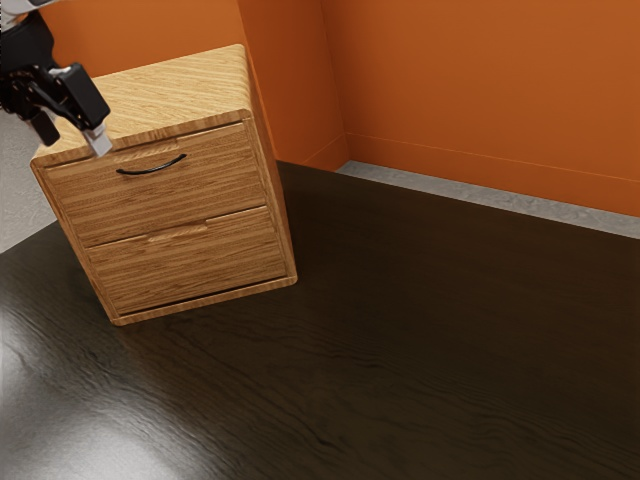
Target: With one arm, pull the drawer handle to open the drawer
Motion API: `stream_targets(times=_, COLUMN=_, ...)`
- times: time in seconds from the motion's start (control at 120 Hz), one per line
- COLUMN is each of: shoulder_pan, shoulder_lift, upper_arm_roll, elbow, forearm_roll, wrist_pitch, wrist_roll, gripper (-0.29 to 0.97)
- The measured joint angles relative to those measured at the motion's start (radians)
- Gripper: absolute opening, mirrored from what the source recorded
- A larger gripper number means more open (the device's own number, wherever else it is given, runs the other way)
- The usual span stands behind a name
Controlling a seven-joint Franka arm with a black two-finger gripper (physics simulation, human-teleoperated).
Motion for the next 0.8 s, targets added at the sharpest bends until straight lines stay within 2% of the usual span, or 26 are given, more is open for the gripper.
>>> stream_targets(times=0.15, shoulder_pan=-0.012, shoulder_lift=0.004, upper_arm_roll=-0.003, elbow=-0.004, forearm_roll=-0.002, wrist_pitch=0.001, wrist_roll=0.002, gripper=0.68)
stream_targets(times=0.267, shoulder_pan=-0.006, shoulder_lift=0.064, upper_arm_roll=-0.019, elbow=-0.002, forearm_roll=-0.001, wrist_pitch=-0.029, wrist_roll=-0.003, gripper=0.68)
stream_targets(times=0.4, shoulder_pan=0.043, shoulder_lift=0.063, upper_arm_roll=-0.121, elbow=-0.013, forearm_roll=0.032, wrist_pitch=-0.045, wrist_roll=0.037, gripper=0.68)
stream_targets(times=0.475, shoulder_pan=0.013, shoulder_lift=-0.099, upper_arm_roll=-0.176, elbow=-0.275, forearm_roll=0.045, wrist_pitch=0.069, wrist_roll=0.106, gripper=0.68)
stream_targets(times=0.517, shoulder_pan=0.013, shoulder_lift=-0.151, upper_arm_roll=-0.189, elbow=-0.376, forearm_roll=0.051, wrist_pitch=0.125, wrist_roll=0.137, gripper=0.68)
stream_targets(times=0.575, shoulder_pan=0.057, shoulder_lift=-0.202, upper_arm_roll=-0.213, elbow=-0.426, forearm_roll=0.066, wrist_pitch=0.174, wrist_roll=0.177, gripper=0.68)
stream_targets(times=0.683, shoulder_pan=0.078, shoulder_lift=-0.226, upper_arm_roll=-0.250, elbow=-0.402, forearm_roll=0.093, wrist_pitch=0.182, wrist_roll=0.269, gripper=0.68)
stream_targets(times=0.742, shoulder_pan=0.088, shoulder_lift=-0.318, upper_arm_roll=-0.311, elbow=-0.467, forearm_roll=0.109, wrist_pitch=0.187, wrist_roll=0.328, gripper=0.68)
stream_targets(times=0.8, shoulder_pan=0.128, shoulder_lift=-0.447, upper_arm_roll=-0.402, elbow=-0.629, forearm_roll=0.154, wrist_pitch=0.237, wrist_roll=0.382, gripper=0.68)
